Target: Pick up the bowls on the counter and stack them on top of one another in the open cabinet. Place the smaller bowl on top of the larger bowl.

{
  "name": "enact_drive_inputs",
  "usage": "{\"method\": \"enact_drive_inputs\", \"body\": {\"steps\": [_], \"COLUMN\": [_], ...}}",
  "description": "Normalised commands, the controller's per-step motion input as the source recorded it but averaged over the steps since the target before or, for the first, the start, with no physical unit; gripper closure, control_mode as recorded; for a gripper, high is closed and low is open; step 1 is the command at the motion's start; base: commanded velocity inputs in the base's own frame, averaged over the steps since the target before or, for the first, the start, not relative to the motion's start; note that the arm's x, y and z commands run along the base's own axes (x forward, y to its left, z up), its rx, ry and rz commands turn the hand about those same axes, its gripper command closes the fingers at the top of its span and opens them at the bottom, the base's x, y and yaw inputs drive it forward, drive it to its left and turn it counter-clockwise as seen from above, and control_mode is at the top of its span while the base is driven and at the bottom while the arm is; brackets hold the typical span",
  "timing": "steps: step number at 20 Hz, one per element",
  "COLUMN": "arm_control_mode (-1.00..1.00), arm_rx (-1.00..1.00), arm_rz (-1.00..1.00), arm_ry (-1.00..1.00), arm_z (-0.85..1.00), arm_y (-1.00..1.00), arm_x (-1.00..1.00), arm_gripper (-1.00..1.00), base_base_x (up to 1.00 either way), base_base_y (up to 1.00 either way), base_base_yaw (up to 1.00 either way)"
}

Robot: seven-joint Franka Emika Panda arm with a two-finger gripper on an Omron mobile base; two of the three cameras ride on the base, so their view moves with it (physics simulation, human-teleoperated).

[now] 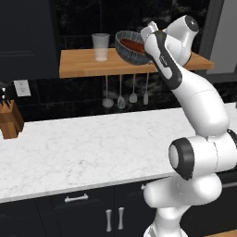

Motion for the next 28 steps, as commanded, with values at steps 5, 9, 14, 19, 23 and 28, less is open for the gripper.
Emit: {"method": "enact_drive_inputs", "body": {"steps": [5, 9, 14, 19, 23, 28], "arm_control_mode": [-1.0, -1.0, -1.0, -1.0, -1.0, -1.0], "arm_rx": [0.0, 0.0, 0.0, 0.0, 0.0, 0.0], "arm_rz": [0.0, 0.0, 0.0, 0.0, 0.0, 0.0], "arm_ry": [0.01, 0.0, -0.02, -0.04, -0.11, -0.15], "arm_z": [-0.24, -0.21, -0.05, 0.0, 0.0, 0.0], "arm_y": [0.18, 0.19, 0.02, 0.0, 0.0, 0.0], "arm_x": [0.37, 0.03, 0.0, 0.0, 0.0, -0.2], "arm_gripper": [1.0, -1.0, -1.0, -1.0, -1.0, -1.0], "base_base_x": [0.0, 0.0, 0.0, 0.0, 0.0, 0.0], "base_base_y": [0.0, 0.0, 0.0, 0.0, 0.0, 0.0], "base_base_yaw": [0.0, 0.0, 0.0, 0.0, 0.0, 0.0]}}
